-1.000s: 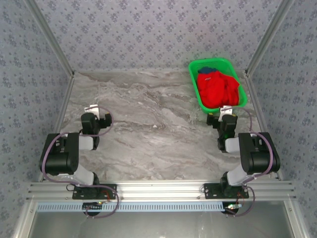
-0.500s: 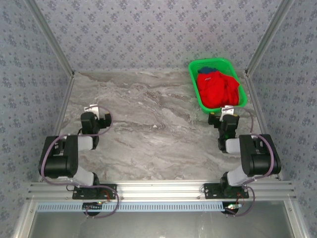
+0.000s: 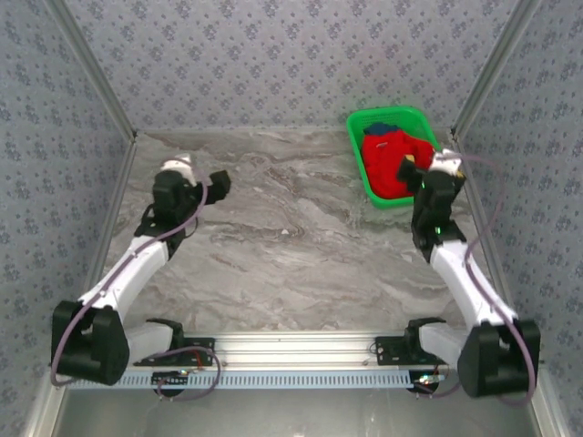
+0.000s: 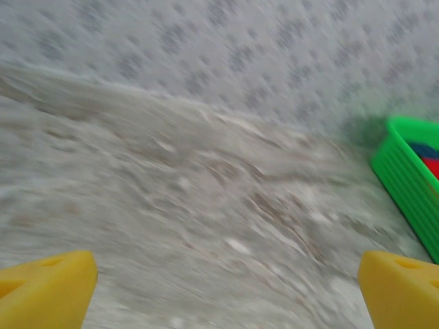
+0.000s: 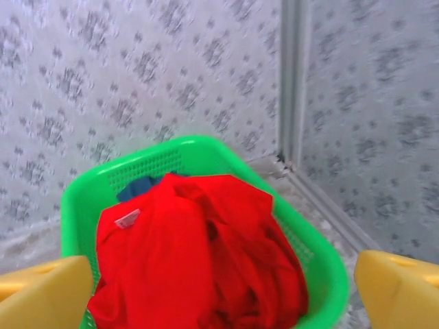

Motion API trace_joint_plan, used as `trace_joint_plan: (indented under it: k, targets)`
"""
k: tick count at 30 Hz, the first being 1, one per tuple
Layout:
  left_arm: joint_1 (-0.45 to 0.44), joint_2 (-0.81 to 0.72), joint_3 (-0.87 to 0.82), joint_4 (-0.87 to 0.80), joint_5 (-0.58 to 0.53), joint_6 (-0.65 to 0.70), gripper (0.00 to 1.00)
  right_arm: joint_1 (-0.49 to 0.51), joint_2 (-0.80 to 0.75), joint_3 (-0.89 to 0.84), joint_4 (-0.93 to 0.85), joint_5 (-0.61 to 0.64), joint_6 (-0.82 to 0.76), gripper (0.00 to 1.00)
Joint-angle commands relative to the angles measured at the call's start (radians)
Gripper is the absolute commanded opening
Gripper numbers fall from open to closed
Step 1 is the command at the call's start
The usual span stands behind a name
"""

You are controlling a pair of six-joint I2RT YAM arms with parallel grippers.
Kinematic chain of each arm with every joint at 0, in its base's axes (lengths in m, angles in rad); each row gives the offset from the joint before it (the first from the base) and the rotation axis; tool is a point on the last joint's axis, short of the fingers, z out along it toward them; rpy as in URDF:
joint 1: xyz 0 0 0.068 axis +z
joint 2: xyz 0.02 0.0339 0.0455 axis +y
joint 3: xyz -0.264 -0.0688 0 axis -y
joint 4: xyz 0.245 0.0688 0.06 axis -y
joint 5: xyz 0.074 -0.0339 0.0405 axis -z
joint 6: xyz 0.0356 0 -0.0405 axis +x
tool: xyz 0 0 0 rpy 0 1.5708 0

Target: Fold the inside-out t-shirt

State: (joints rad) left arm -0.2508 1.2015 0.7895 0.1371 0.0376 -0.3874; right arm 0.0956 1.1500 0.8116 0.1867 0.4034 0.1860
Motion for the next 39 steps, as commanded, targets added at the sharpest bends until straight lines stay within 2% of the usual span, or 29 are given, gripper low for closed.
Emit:
trace_joint_plan:
  k: [1,4,6,9,11,13,16,19,21,22,24,30,34,39]
  targets:
    - [-0.061,0.057,0.085,-0.130,0.000,-0.011,0.98,-0.035,0.165,0.168,-0.344,-0.083,0.037,1.00]
    - [-0.105,0.094,0.112,-0.133,-0.010,-0.011,0.98,-0.071,0.303,0.300,-0.427,-0.143,0.050,1.00]
    - [-0.125,0.111,0.118,-0.136,-0.014,-0.008,0.98,-0.078,0.407,0.408,-0.480,-0.128,0.062,1.00]
    - [-0.141,0.126,0.123,-0.148,-0.032,-0.001,0.98,-0.100,0.539,0.511,-0.509,-0.174,0.081,0.99]
    - [-0.143,0.135,0.123,-0.158,-0.042,0.001,0.98,-0.099,0.622,0.571,-0.497,-0.208,0.084,0.97]
    - [-0.143,0.143,0.125,-0.172,-0.052,0.005,0.98,-0.099,0.717,0.654,-0.529,-0.225,0.103,0.91]
    - [-0.143,0.141,0.126,-0.199,-0.065,0.009,0.98,-0.108,0.824,0.731,-0.525,-0.262,0.105,0.75]
    - [-0.146,0.123,0.105,-0.197,-0.061,0.003,0.98,-0.114,0.870,0.761,-0.483,-0.297,0.079,0.51]
    - [-0.149,0.109,0.088,-0.192,-0.059,-0.004,0.98,-0.122,0.889,0.799,-0.488,-0.340,0.054,0.25]
    - [-0.150,0.103,0.085,-0.197,-0.060,-0.006,0.98,-0.127,0.892,0.825,-0.508,-0.371,0.052,0.15]
    - [-0.149,0.084,0.084,-0.225,-0.065,-0.019,0.98,-0.136,0.849,0.846,-0.520,-0.430,0.047,0.02]
    - [-0.149,-0.059,0.044,-0.260,-0.088,-0.060,0.98,-0.083,0.436,0.691,-0.412,-0.432,0.046,0.00]
    - [-0.148,-0.163,0.009,-0.262,-0.153,-0.070,0.98,0.065,0.210,0.690,-0.380,-0.333,-0.020,0.00]
    - [-0.139,-0.237,0.005,-0.268,-0.214,-0.051,0.98,0.262,0.136,0.860,-0.371,-0.327,-0.101,0.00]
